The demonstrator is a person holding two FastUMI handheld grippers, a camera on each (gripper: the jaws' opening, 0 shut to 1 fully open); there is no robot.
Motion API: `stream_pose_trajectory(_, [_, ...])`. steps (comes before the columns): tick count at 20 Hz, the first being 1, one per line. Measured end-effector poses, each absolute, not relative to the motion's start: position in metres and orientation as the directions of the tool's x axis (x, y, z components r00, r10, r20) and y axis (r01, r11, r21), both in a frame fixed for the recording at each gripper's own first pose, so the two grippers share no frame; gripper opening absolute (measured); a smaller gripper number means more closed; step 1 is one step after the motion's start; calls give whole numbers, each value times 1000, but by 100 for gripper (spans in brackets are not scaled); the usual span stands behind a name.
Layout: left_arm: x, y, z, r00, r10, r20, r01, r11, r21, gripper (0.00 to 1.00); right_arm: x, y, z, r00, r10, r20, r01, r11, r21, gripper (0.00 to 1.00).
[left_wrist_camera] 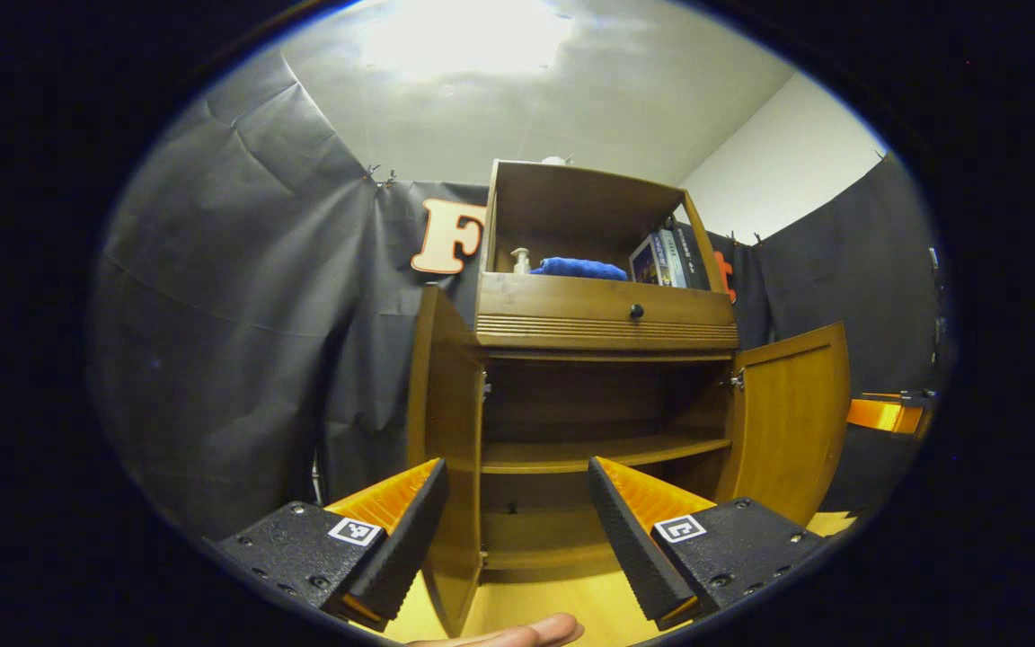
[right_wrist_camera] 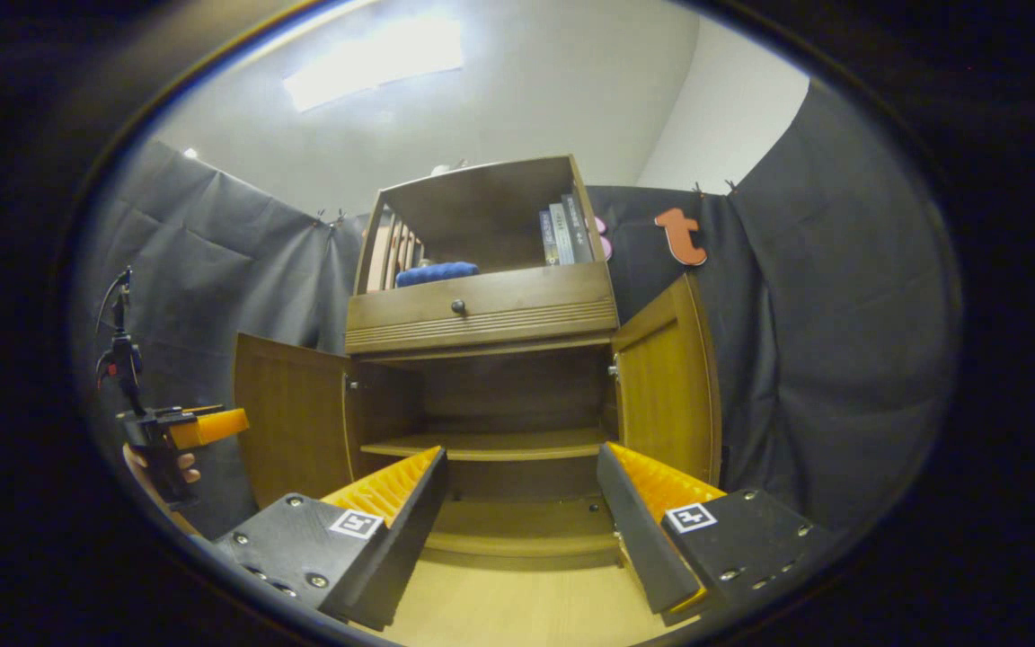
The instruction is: Open the right door of the double-door shoe cabinet with the right hand, and open the left door with the left hand.
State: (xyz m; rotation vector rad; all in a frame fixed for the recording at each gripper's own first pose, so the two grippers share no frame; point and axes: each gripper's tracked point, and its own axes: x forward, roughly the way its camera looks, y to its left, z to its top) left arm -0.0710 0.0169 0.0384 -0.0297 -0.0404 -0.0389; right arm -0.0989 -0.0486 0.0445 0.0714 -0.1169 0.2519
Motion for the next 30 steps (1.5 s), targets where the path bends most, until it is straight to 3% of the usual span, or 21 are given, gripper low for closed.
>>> stream_pose_trajectory(2, [-62,-4,42,996,-70,55,74,995,-69,94,-97,-58,59,965,204,166,-215,975,56,98])
stream_pose_trajectory(3, [-57,-12,43,996,-75,57,79,993,-82,94,-95,-61,64,965,184,186,-198,978,59,94])
stream_pose_trajectory(5, [-45,-20,46,995,-63,72,70,992,-102,94,-95,-66,75,962,162,221,-184,980,79,98])
stream_pose_trajectory(9, [-12,-40,37,998,-31,62,38,992,-117,93,-87,-79,91,958,122,260,-149,985,87,98])
stream_pose_trajectory(14, [21,-84,18,991,-126,48,130,987,-95,99,-74,-89,110,933,54,355,-86,993,77,98])
stream_pose_trajectory(15, [26,-86,13,990,-130,50,134,987,-86,93,-70,-92,110,929,37,368,-69,995,75,93])
stream_pose_trajectory(16, [32,-89,5,990,-134,45,137,988,-73,96,-62,-94,108,929,21,370,-52,996,74,98])
stream_pose_trajectory(18, [46,-94,-14,991,-131,5,131,991,-37,96,-46,-91,103,933,12,359,-44,996,82,100])
stream_pose_trajectory(19, [52,-94,-21,993,-122,-8,122,992,-16,96,-36,-89,98,938,9,346,-40,996,82,93])
stream_pose_trajectory(20, [58,-95,-26,993,-114,-13,114,993,2,95,-26,-85,93,943,13,333,-40,996,74,98])
stream_pose_trajectory(30, [116,-83,-78,989,-64,-135,67,998,12,96,80,-32,8,989,97,109,-95,995,-17,100])
